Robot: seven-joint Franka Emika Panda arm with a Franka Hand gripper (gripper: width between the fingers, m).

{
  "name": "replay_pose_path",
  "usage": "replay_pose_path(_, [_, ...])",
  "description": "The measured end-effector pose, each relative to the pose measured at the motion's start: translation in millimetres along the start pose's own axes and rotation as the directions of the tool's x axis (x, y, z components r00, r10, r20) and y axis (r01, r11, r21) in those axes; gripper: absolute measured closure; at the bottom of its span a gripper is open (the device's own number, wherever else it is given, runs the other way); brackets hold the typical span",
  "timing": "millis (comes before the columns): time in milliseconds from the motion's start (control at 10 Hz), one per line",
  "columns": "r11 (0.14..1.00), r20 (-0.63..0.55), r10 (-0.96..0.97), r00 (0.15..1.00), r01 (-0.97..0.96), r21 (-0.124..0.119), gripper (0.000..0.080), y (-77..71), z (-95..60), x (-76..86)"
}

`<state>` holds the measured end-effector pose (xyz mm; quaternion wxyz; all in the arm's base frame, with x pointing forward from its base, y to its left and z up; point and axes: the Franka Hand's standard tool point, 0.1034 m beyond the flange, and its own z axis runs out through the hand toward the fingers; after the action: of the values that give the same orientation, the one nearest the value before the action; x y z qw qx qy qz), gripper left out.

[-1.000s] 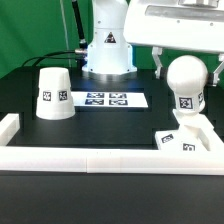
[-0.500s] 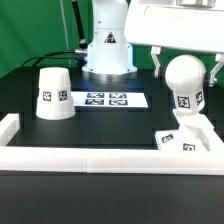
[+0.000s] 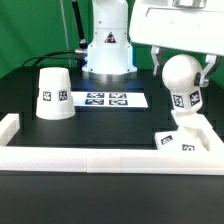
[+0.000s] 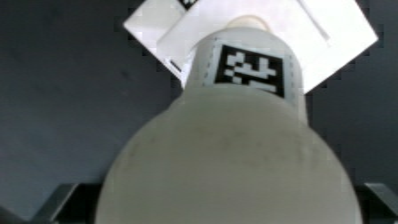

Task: Assemble lamp

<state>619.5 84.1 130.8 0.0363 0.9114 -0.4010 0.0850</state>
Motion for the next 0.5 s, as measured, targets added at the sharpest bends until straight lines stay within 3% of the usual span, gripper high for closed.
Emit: replay_pose_path(500, [0.963,0.035,0.269,0.963,-0.267,-0.046,0.0222,5.9,2.7,-10.2])
